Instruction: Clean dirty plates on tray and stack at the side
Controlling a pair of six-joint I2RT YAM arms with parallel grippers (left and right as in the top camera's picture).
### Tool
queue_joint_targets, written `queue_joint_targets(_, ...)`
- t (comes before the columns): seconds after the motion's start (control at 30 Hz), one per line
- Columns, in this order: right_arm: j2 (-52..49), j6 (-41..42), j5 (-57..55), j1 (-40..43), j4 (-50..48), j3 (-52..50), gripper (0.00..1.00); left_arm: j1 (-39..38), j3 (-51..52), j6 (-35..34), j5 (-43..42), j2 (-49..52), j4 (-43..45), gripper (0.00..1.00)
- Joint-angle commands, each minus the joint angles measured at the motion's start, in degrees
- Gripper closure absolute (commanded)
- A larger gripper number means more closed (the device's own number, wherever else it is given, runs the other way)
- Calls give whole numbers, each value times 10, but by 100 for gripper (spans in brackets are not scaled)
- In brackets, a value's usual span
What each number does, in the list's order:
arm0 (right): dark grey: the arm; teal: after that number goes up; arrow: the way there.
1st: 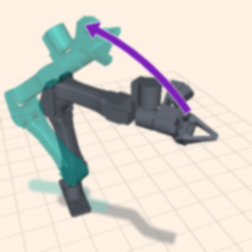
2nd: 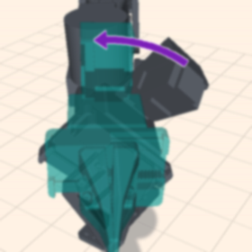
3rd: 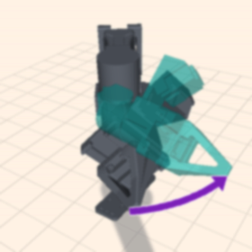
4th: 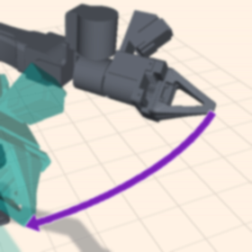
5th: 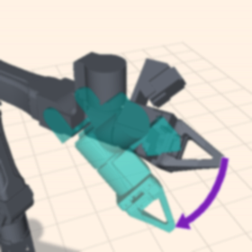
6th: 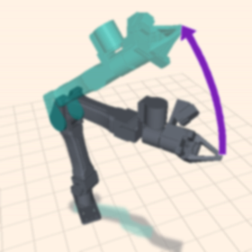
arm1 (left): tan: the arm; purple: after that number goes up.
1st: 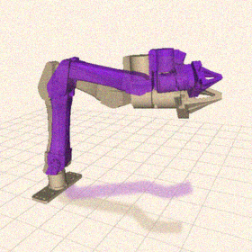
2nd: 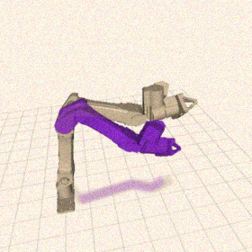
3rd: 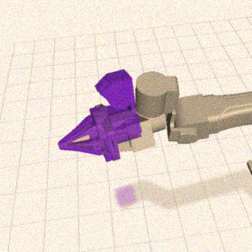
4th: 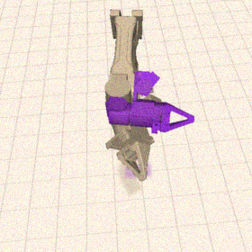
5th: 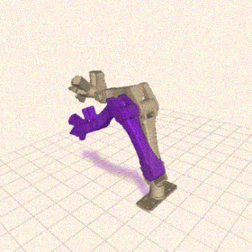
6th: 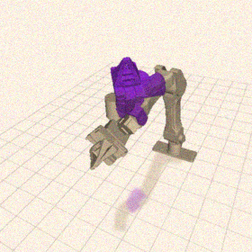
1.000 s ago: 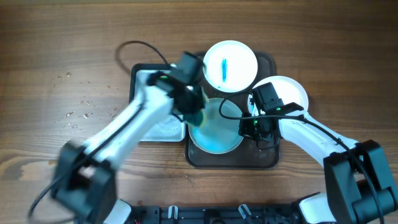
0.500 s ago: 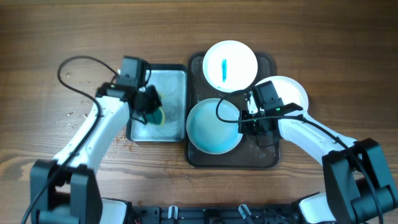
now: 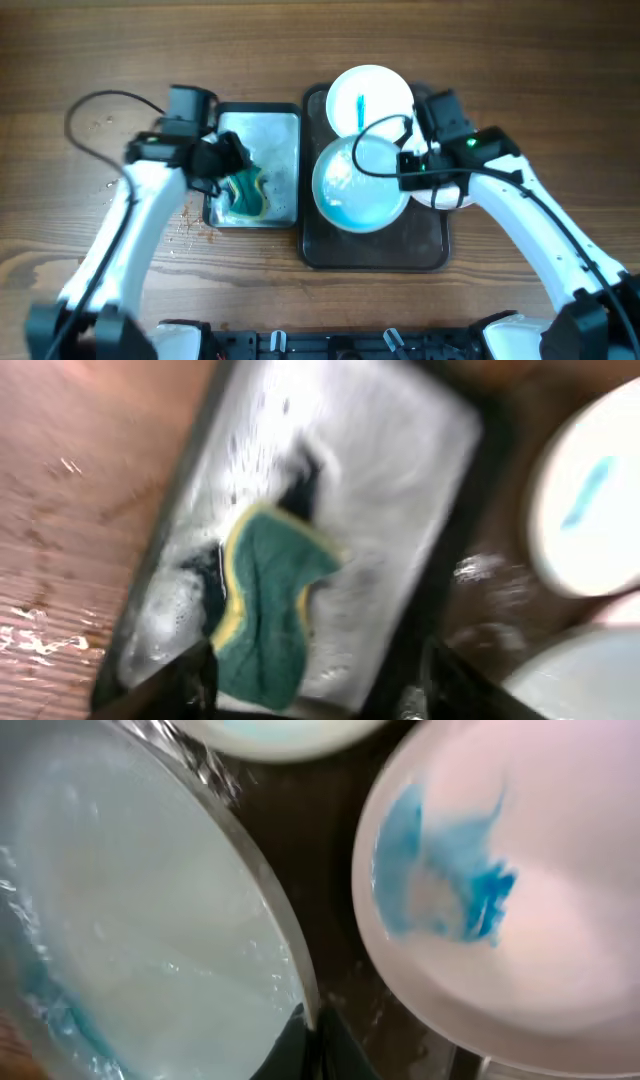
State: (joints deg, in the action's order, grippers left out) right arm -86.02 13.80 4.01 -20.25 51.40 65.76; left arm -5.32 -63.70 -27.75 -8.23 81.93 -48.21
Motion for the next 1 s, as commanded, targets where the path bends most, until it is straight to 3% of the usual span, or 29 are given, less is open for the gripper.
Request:
queue_joint_targets(0.0,7,-33,-27,-33,-7,58,96,58,-40,3,-47,-77,-17,30)
queue_joint_targets(0.13,-13,-33,-71,-92,-51,95,96,113,-42,3,-84,-139,-18,21)
queue_joint_targets(0.17,-22,-33,-83,-110,-70,99,96,126,-42,3,-96,-156,-18,17)
queue_joint_targets(0.2,-31,-33,-96,-127,-90,101,96,132,-42,3,-103,-166,-18,4)
queue_joint_targets(0.23,-42,-33,-110,-146,-114,101,96,138,-42,3,-109,-178,-18,0)
queue_joint_targets(0.57,-110,-36,-374,-280,-278,101,96,142,-42,3,-113,-231,-34,0)
queue_joint_targets(0.8,-106,-202,-524,-368,-346,101,96,142,-42,3,-113,-229,-34,0)
queue_joint_targets(0.97,-106,-231,-609,-411,-349,101,96,142,-42,3,-113,-229,-34,0)
